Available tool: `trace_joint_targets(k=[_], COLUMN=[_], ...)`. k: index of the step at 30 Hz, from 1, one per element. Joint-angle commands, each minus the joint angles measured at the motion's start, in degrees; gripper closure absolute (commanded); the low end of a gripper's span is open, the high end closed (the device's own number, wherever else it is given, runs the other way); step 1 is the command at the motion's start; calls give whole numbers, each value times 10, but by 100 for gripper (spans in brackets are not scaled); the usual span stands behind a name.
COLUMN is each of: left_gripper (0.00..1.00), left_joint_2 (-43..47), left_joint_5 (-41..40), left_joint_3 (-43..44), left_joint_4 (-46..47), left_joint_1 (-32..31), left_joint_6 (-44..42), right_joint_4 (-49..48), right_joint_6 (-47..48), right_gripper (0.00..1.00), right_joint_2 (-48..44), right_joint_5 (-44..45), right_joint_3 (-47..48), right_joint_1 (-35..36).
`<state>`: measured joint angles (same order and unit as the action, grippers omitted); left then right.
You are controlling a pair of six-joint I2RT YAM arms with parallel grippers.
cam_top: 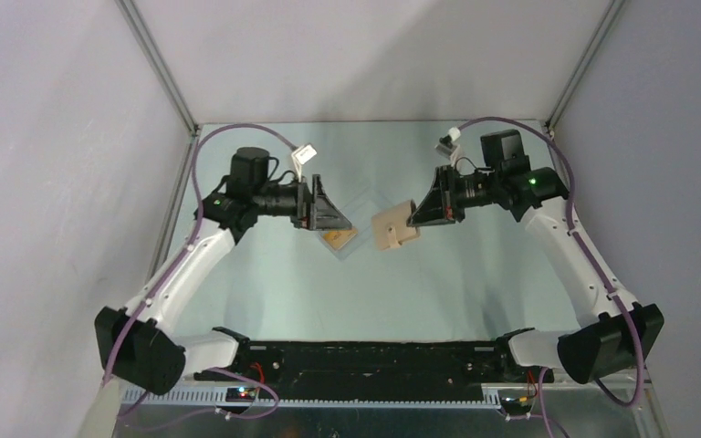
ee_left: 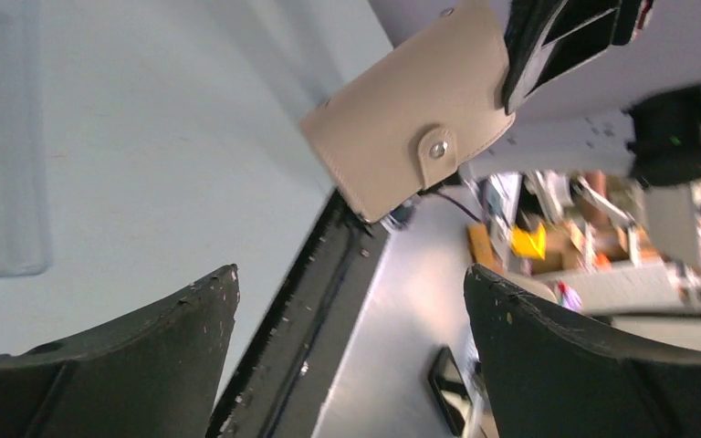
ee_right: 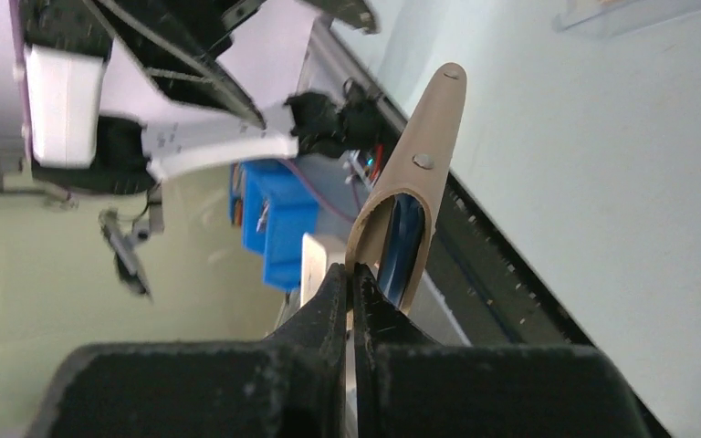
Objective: Put the credit cards into the card holder
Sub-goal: Pick up the card holder from the center of the board.
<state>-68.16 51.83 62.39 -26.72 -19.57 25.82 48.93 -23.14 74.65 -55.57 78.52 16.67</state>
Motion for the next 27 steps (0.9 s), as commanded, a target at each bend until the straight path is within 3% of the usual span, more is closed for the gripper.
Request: trace_joint_targets(k=[1, 9, 13, 20, 22, 23, 25, 26, 27], left_gripper=[3, 4, 11, 54, 70, 85, 98, 99, 100], left_joint_2=[-49, -112, -117, -102, -97, -95, -95, -94, -92], left_joint_5=[154, 255, 286, 308, 307, 302, 285, 275, 243], left_joint_3=[38, 73, 67, 40, 36, 33, 30, 30, 29], left_joint_4=[10, 10, 9, 10, 8, 9, 10, 10, 10], left_joint_1=[-38, -93, -111, -117, -118, -118, -118, -118, -118], left_joint_6=[-31, -52, -60, -59, -54, -51, -45, -42, -34], right_joint_4=[46, 5, -15, -37, -49, -55, -71, -80, -81], right_joint_6=[55, 43, 29, 13, 1, -9, -28, -34, -43], right_gripper=[100, 100, 100, 100, 100, 100, 100, 95, 80], right_joint_2=[-19, -19, -19, -3, 3, 5, 8, 7, 6], right_joint_5=[-101, -182, -189, -159, -149, -141, -120, -108, -76], right_joint_3=[-4, -4, -4, -4, -4, -4, -4, -3, 1], right_joint_1=[30, 66, 68, 66, 64, 61, 54, 51, 44])
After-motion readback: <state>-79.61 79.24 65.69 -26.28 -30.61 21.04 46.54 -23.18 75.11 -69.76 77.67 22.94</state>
